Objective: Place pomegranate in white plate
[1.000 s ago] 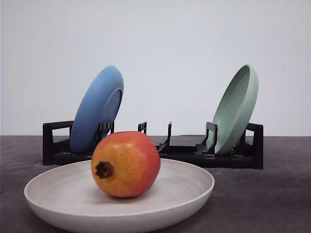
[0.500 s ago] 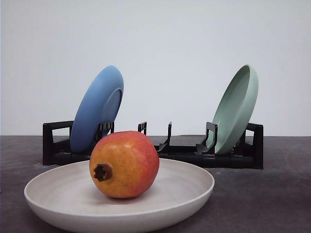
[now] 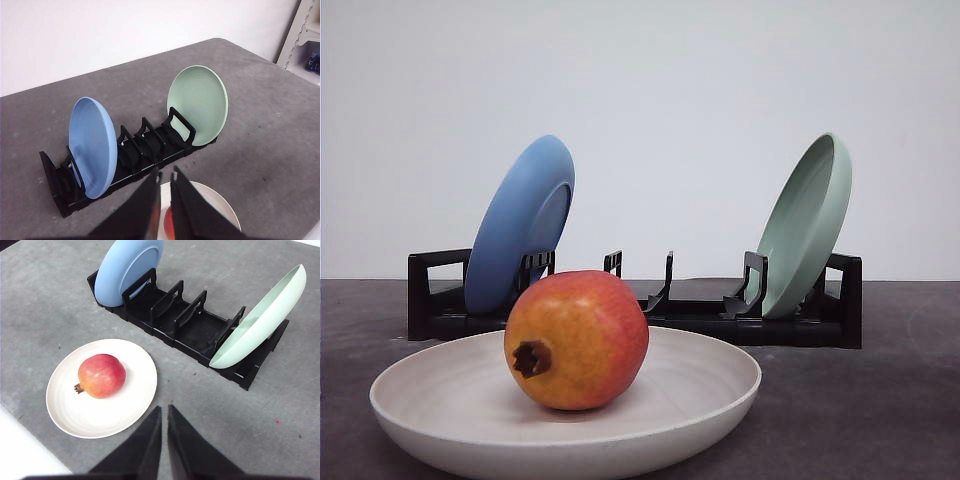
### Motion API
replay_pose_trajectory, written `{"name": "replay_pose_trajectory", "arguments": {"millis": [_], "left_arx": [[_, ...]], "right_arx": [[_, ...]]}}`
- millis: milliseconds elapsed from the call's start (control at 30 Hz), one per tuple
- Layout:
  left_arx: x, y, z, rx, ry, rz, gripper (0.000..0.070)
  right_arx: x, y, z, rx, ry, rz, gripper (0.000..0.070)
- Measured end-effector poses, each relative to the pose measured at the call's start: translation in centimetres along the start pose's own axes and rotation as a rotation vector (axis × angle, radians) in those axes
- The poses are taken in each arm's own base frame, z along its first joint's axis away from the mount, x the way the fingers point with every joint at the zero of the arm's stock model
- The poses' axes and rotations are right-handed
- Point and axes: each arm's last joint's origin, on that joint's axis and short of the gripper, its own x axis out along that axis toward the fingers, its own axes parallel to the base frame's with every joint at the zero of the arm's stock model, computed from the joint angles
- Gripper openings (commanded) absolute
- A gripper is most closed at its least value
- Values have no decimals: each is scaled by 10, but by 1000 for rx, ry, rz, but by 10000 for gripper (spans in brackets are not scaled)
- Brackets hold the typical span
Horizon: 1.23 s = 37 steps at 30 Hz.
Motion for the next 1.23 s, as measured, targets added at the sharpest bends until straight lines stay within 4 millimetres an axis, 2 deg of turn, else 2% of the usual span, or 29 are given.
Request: {"name": "replay_pose_trajectory", "arguments": {"millis": [767,900,1067,1233], "left_arx": [[0,0,0,8,-5,8,16],[-1,7,7,-12,-84,130,16],[-4,27,21,-34,-209,366,16],[-8,52,15,-14,-287,524,16]], "right_arx": [[0,0,0,0,0,0,9],[0,0,0,0,0,0,9],[0,0,0,0,0,0,9],[0,0,0,0,0,0,9]]}}
